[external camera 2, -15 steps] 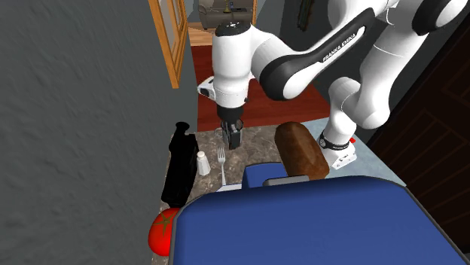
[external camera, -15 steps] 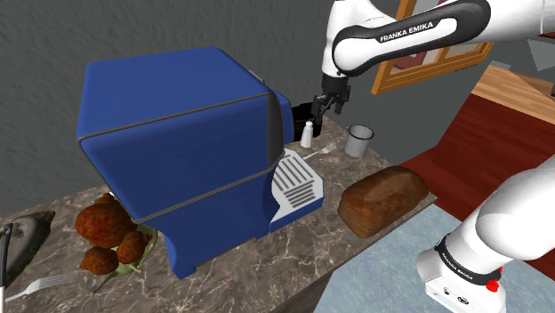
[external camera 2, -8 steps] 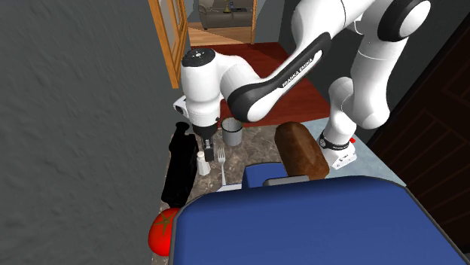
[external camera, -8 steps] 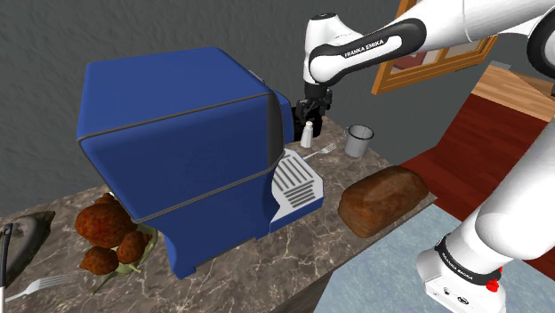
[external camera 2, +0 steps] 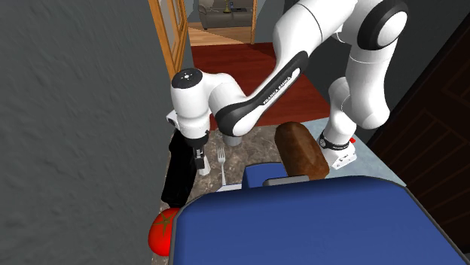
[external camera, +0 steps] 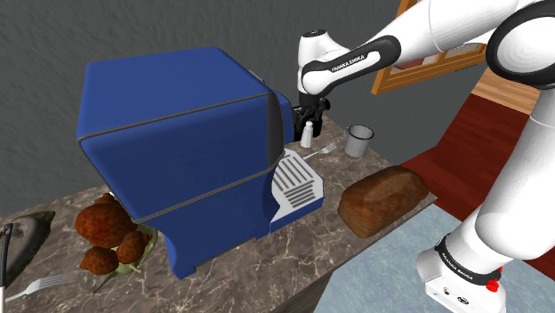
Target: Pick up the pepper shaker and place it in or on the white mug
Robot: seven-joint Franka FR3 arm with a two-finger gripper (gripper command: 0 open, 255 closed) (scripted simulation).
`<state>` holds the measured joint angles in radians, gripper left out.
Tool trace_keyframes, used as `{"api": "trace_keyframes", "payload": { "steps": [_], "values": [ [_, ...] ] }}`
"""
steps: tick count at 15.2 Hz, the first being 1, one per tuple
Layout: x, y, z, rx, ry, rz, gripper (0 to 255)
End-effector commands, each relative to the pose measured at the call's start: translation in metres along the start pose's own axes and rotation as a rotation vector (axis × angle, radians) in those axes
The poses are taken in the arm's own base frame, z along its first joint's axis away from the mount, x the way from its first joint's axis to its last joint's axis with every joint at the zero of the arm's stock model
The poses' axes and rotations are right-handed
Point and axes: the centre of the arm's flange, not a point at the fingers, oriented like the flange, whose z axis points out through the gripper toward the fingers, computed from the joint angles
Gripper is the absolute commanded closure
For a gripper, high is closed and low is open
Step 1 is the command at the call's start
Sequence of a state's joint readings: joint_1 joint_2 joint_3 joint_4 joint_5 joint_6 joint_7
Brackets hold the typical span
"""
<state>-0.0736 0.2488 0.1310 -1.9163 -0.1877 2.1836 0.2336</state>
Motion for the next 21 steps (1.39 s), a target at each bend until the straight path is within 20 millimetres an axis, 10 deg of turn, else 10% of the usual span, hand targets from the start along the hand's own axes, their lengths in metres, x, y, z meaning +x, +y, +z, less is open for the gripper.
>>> {"api": "trace_keyframes", "payload": {
  "steps": [1, 9, 10, 21],
  "values": [
    [0.000, 0.000, 0.011, 0.000, 0.001, 0.000, 0],
    [0.000, 0.000, 0.014, 0.000, 0.001, 0.000, 0],
    [0.000, 0.000, 0.014, 0.000, 0.001, 0.000, 255],
    [0.001, 0.001, 0.004, 0.000, 0.001, 0.000, 255]
  ]
}}
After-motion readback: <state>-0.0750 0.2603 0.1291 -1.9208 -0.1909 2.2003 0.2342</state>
